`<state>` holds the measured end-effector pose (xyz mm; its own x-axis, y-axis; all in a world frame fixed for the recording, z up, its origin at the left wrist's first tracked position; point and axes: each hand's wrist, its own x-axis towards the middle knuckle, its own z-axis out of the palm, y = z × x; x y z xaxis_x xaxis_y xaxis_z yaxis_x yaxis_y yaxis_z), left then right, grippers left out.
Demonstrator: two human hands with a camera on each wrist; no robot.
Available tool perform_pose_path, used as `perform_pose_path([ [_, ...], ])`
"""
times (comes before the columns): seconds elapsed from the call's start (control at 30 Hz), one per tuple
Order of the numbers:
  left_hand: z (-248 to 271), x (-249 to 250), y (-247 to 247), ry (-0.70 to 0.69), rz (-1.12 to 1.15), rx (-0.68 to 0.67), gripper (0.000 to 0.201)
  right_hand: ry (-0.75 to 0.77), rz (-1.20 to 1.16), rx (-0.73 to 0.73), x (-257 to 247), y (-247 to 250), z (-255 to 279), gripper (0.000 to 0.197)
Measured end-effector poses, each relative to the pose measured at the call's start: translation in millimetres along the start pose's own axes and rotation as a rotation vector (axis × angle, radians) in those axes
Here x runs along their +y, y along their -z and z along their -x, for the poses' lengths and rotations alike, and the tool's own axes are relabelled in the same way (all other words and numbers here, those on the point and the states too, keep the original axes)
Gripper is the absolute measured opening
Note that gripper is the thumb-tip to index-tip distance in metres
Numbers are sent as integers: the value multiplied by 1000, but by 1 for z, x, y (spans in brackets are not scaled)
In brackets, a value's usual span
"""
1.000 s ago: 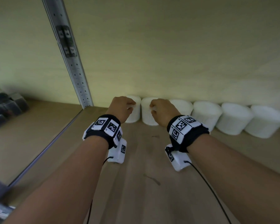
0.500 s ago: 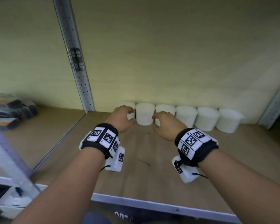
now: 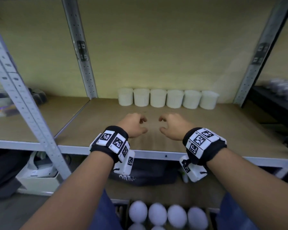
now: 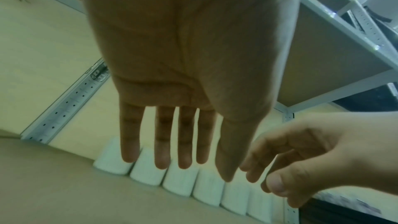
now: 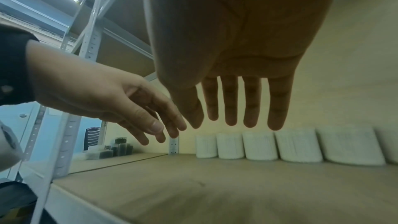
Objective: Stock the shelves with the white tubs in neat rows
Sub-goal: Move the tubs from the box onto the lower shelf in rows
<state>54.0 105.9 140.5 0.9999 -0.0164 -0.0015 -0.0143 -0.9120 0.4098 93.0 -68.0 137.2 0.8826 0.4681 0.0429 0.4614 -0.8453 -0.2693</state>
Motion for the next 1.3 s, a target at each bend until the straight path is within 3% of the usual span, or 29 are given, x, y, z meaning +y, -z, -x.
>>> perform_pose_path([
  [0.3, 36, -2, -81, 10, 38, -210, 33, -71, -65, -139, 16, -59, 64, 30],
  [0.6, 42, -46, -187, 138, 32, -483, 29, -121, -81, -459, 46, -165, 73, 26],
  [0.8, 54, -84, -250, 237, 49, -626, 34, -176, -59, -631, 49, -239, 76, 34],
  [0.97, 57, -103, -296, 244, 27, -732, 34, -184, -37, -711, 50, -281, 77, 43],
  [1.03, 58, -108, -312, 223, -29, -836, 33, -176, -31, -732, 51, -297, 80, 43],
  [1.13, 64, -112, -333, 194, -41, -886, 40, -190, -19, -794, 54, -327, 89, 50],
  [1.3, 96, -124, -369, 244, -102, -871, 74, -189, 70, -869, 55, -374, 116, 70],
])
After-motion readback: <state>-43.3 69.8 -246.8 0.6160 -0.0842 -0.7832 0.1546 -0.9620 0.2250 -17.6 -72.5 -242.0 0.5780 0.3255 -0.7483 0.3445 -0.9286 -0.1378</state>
